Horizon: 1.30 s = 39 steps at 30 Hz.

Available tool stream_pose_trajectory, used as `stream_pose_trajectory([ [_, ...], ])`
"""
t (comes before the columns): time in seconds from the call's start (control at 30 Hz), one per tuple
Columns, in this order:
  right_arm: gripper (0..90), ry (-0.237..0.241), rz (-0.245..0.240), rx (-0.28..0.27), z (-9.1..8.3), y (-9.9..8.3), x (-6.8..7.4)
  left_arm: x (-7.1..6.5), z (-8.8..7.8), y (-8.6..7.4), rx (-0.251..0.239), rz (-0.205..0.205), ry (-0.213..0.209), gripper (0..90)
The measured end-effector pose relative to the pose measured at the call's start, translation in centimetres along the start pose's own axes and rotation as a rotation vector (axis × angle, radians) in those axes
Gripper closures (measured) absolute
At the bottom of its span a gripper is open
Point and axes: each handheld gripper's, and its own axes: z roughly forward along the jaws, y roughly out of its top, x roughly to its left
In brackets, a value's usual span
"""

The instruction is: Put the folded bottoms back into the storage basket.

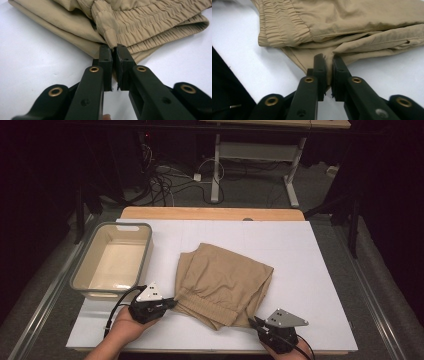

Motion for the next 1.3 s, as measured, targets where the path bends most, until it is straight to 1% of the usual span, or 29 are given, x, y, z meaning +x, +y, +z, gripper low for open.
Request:
stream_pose_trajectory([
  [0.03, 77.2, 0.000, 0.000, 0.000, 0.0, 0.0, 0.0, -0.1, 0.0, -0.2, 0.001, 0.000, 0.005, 82.5],
  [0.07, 61.8, 0.024, 0.030, -0.030, -0.2, 0.2, -0.3, -0.1, 0.1, -0.4, -0.001, 0.007, 0.006, 82.1],
  [0.13, 41.9, 0.035, 0.016, -0.085, -0.5, 0.4, -0.2, -0.1, 0.2, -0.6, 0.008, 0.005, 0.007, 78.7],
  [0.17, 41.9, 0.035, 0.016, -0.085, -0.5, 0.4, -0.2, -0.1, 0.1, -0.6, 0.002, -0.003, 0.003, 78.7],
  [0.2, 36.3, 0.022, 0.006, -0.108, -0.7, 0.5, -0.2, 0.0, -0.2, -0.6, -0.016, -0.017, -0.007, 75.7],
  [0.23, 27.5, -0.002, -0.007, -0.132, -0.8, 0.5, -0.5, -0.1, -0.7, -0.5, -0.072, -0.017, -0.010, 67.7],
  [0.27, 25.4, -0.007, -0.008, -0.135, -0.8, 0.5, -0.6, -0.1, -0.7, -0.5, -0.072, -0.017, -0.010, 64.3],
  [0.3, 25.4, -0.007, -0.008, -0.135, -0.8, 0.5, -0.6, -0.3, -0.9, -0.5, -0.104, -0.013, -0.010, 64.3],
  [0.33, 21.7, -0.011, -0.008, -0.138, -0.8, 0.4, -0.8, -0.4, -1.0, -0.4, -0.116, -0.012, -0.001, 61.3],
  [0.37, 13.1, -0.017, 0.001, -0.167, -0.7, 0.3, -1.2, -0.7, -1.1, -0.1, -0.123, -0.011, 0.022, 53.5],
  [0.43, 10.0, -0.022, 0.006, -0.187, -0.7, 0.2, -1.3, -0.8, -1.0, 0.1, -0.131, -0.018, 0.023, 50.4],
  [0.47, 1.2, -0.042, 0.019, -0.200, -0.6, 0.2, -1.6, -0.8, -1.0, 0.3, -0.135, -0.023, 0.025, 43.4],
  [0.5, 1.2, -0.042, 0.019, -0.200, -0.6, 0.2, -1.6, -0.9, -0.8, 0.5, -0.140, -0.033, 0.033, 43.4],
  [0.53, 0.2, -0.058, 0.040, -0.207, -0.6, 0.2, -1.9, -1.0, -0.7, 0.7, -0.142, -0.035, 0.040, 34.0],
  [0.63, 0.2, -0.064, 0.051, -0.215, -0.5, 0.2, -2.1, -0.8, -0.1, 1.2, -0.130, -0.050, 0.062, 27.6],
  [0.67, 0.2, -0.061, 0.047, -0.210, -0.5, 0.2, -2.2, -0.2, 0.5, 1.4, -0.118, -0.098, 0.055, 27.3],
  [0.7, 0.2, -0.058, 0.048, -0.206, -0.4, 0.1, -2.2, -0.2, 0.5, 1.4, -0.118, -0.098, 0.055, 27.3],
  [0.77, 0.2, -0.055, 0.051, -0.200, -0.3, 0.0, -2.3, 0.4, 1.0, 1.6, -0.101, -0.137, 0.043, 27.3],
  [0.83, 0.2, -0.051, 0.047, -0.190, 0.0, -0.1, -2.3, 0.7, 1.8, 1.5, -0.041, -0.135, 0.078, 27.3],
  [0.87, 0.2, -0.050, 0.048, -0.185, 0.1, -0.1, -2.4, 0.9, 2.4, 1.3, 0.010, -0.142, 0.087, 27.2],
  [0.9, 0.2, -0.048, 0.048, -0.183, 0.2, -0.1, -2.4, 1.1, 2.6, 1.2, 0.033, -0.155, 0.088, 24.6],
  [0.97, 0.2, -0.050, 0.044, -0.182, 0.2, -0.2, -2.4, 1.6, 2.8, 1.0, 0.045, -0.222, 0.063, 21.3],
  [1.07, 0.2, -0.059, 0.046, -0.182, 0.1, -0.2, -2.4, 1.1, 2.6, 1.3, 0.078, -0.236, 0.073, 26.1],
  [1.1, 0.2, -0.062, 0.046, -0.178, 0.1, -0.3, -2.4, 1.0, 2.5, 1.3, 0.086, -0.237, 0.070, 35.0],
  [1.13, 0.2, -0.062, 0.046, -0.178, 0.1, -0.3, -2.4, 0.9, 2.4, 1.3, 0.095, -0.233, 0.056, 35.0],
  [1.17, 0.2, -0.063, 0.045, -0.174, 0.2, -0.4, -2.3, 0.7, 2.4, 1.3, 0.098, -0.223, 0.044, 45.7],
  [1.2, 0.2, -0.063, 0.044, -0.171, 0.3, -0.4, -2.3, 0.6, 2.3, 1.3, 0.100, -0.216, 0.033, 49.3],
  [1.27, 0.2, -0.064, 0.044, -0.169, 0.3, -0.4, -2.2, 0.3, 2.3, 1.1, 0.084, -0.217, 0.003, 53.9],
  [1.3, 0.2, -0.064, 0.042, -0.170, 0.3, -0.4, -2.2, 0.2, 2.3, 1.0, 0.071, -0.216, -0.002, 62.2],
])
